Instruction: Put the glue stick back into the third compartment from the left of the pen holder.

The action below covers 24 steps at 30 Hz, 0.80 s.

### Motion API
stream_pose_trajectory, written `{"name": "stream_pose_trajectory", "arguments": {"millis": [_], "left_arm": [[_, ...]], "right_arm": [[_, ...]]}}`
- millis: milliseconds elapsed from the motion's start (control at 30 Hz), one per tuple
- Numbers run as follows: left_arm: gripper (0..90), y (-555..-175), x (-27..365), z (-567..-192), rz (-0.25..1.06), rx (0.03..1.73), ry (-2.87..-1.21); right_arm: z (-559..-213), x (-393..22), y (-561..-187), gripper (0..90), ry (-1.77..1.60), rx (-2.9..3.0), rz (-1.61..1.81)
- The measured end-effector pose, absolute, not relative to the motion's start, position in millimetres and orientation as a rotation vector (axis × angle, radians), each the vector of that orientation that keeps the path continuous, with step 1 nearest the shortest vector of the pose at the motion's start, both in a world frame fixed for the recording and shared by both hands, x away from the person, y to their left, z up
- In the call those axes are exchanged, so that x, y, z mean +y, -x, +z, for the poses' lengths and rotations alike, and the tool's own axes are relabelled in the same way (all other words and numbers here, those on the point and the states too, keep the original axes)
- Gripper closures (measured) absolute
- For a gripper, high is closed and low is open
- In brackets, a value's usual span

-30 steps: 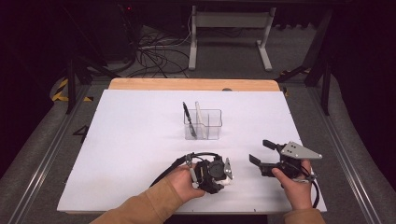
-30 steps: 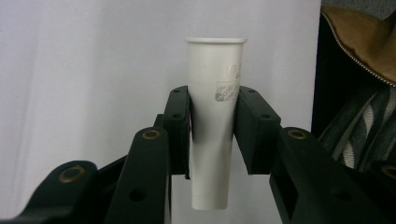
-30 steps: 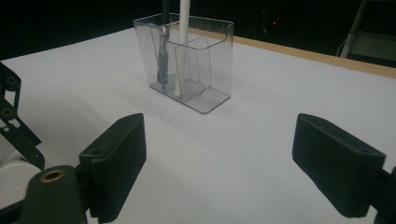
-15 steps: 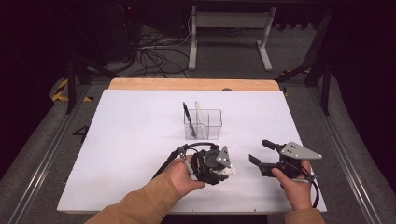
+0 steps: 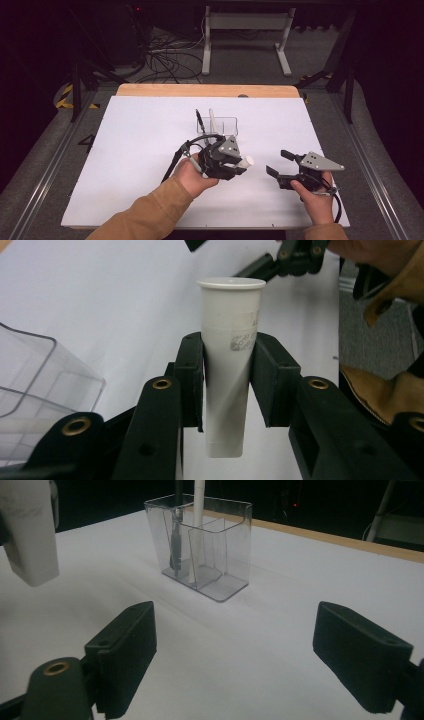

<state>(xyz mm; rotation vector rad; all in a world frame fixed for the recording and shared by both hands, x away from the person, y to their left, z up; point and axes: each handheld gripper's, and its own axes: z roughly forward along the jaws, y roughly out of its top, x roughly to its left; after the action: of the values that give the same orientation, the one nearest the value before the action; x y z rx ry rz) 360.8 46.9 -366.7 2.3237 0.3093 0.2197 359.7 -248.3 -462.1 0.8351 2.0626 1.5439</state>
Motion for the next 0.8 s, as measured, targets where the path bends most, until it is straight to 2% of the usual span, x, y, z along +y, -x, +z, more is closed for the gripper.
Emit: {"name": "stream_pose_trajectory", "arguments": {"millis": [800], "left_arm": [[68.0, -401.2, 59.8, -342.6, 0.255, 0.498, -2.039]], "right_arm": [[-463.6, -247.6, -360.3, 18.0, -0.832, 2.072, 1.544]]}}
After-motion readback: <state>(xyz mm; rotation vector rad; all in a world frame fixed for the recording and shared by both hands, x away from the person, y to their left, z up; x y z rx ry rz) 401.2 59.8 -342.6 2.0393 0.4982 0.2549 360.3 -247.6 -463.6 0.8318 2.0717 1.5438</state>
